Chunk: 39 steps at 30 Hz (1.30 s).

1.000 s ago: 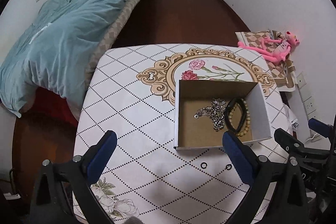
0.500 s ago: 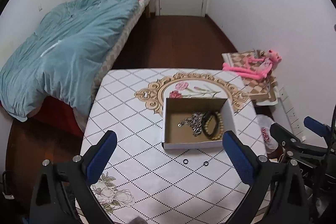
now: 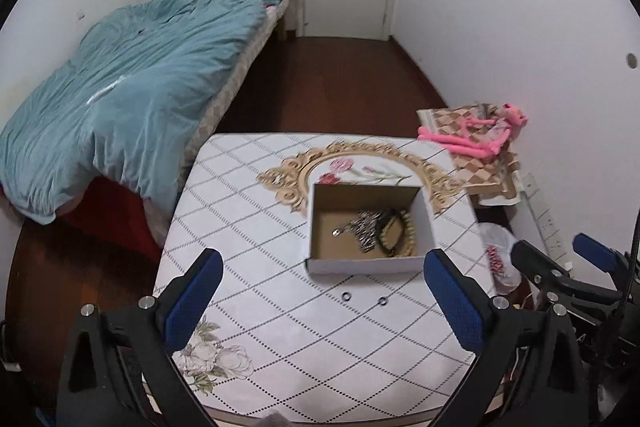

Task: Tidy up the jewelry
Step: 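Move both open tools down toward the small black rings beside the box, then grasp a small black ring with the left tool while the right tool grasps another black ring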

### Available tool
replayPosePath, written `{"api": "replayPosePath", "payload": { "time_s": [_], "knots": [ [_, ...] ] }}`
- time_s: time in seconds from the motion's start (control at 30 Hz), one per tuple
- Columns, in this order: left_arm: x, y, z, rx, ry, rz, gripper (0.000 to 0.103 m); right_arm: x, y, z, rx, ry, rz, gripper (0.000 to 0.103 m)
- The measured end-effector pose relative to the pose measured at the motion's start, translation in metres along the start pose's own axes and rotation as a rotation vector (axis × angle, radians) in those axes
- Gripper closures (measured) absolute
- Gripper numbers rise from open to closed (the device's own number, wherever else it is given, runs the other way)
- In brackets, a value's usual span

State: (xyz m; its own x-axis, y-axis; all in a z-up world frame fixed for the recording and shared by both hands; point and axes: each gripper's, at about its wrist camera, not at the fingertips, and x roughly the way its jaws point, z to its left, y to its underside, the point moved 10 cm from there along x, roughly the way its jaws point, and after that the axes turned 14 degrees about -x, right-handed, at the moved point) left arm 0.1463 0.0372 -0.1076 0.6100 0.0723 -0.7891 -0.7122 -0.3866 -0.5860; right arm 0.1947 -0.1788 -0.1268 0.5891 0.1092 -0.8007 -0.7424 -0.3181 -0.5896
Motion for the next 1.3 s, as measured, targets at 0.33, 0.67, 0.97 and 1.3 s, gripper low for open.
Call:
{"api": "replayPosePath", "payload": {
  "time_s": [0.33, 0.67, 0.97, 1.3],
  "knots": [
    [0.101, 0.067, 0.054, 0.01, -0.17, 0.19, 0.001, 0.106, 0.073, 0.046, -0.019, -0.127, 0.187, 0.007],
    [0.157, 0.104, 0.088, 0.02, -0.249, 0.321, 0.001, 0.187, 0.103, 0.1, -0.074, -0.197, 0.258, 0.046],
    [0.165, 0.106, 0.093, 0.026, -0.256, 0.329, 0.001, 0.2, 0.099, 0.108, -0.125, -0.175, 0.222, 0.09],
    [0.167, 0.109, 0.029, 0.039, -0.095, 0.328, 0.001, 0.184, 0.097, 0.052, 0.009, -0.137, 0.188, 0.09]
  ]
}}
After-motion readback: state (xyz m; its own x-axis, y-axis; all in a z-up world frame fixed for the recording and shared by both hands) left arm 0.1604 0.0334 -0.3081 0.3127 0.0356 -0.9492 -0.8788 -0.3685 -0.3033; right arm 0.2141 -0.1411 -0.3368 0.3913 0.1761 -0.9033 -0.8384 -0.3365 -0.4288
